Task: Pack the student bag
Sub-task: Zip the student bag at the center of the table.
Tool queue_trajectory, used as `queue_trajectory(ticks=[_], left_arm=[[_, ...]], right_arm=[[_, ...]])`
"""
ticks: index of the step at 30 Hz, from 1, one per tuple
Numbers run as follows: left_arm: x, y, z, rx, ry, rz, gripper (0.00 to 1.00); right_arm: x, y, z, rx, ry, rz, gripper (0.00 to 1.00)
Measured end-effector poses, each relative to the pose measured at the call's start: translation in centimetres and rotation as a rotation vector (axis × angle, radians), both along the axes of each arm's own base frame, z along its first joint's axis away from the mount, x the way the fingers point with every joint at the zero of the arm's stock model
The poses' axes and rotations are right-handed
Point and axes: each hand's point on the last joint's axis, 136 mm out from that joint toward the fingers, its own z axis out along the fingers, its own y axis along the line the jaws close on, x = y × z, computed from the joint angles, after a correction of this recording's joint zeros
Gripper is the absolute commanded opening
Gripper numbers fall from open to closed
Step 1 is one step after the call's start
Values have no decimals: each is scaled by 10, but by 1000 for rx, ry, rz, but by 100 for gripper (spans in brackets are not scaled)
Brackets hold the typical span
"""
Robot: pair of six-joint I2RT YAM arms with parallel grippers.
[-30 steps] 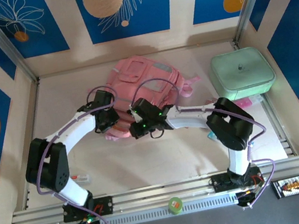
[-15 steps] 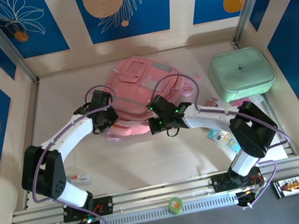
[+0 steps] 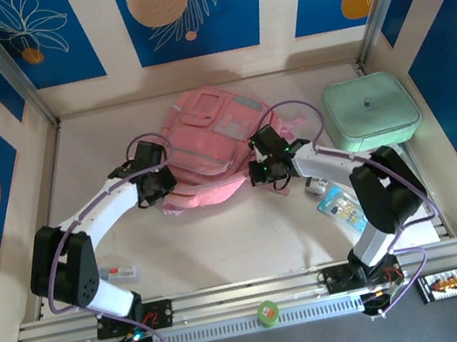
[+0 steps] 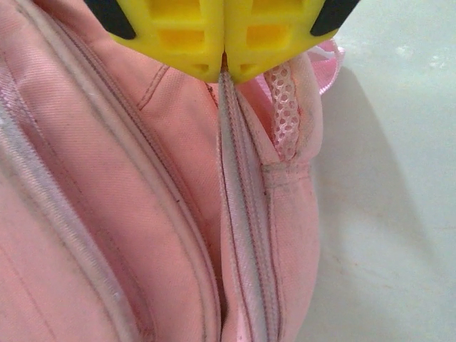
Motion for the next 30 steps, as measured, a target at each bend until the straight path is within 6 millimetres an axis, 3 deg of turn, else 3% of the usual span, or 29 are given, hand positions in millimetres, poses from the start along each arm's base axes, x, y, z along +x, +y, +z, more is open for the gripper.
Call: queue_trajectory(ticks=[5,10,15,17,23,27,30], left_arm=[[-3,3,-5,4,13,-12,0],[-4,1,-5,6,16,-55,0],[-6,-2,-5,12,18,-113,0],[-7,-6,-4,-3,19,-151,5],[-20,-29,-4,-32,33,-305,3],[-36,-48,-6,-30,54,-379,3],[-49,-61,-6,-32,56,-416,8]], right_arm=[[18,-22,-7,-25,34,-58,0],[26,-28,-11,-48,72,-83,3],[29,-32,-14,-76,102,-116,25],[29,-38,-11,-83,93,-138,34],[14,-51,25,-29,12,-174,61],[6,-54,58,34,-63,-185,67],[0,-56,69,68,-84,-195,67]])
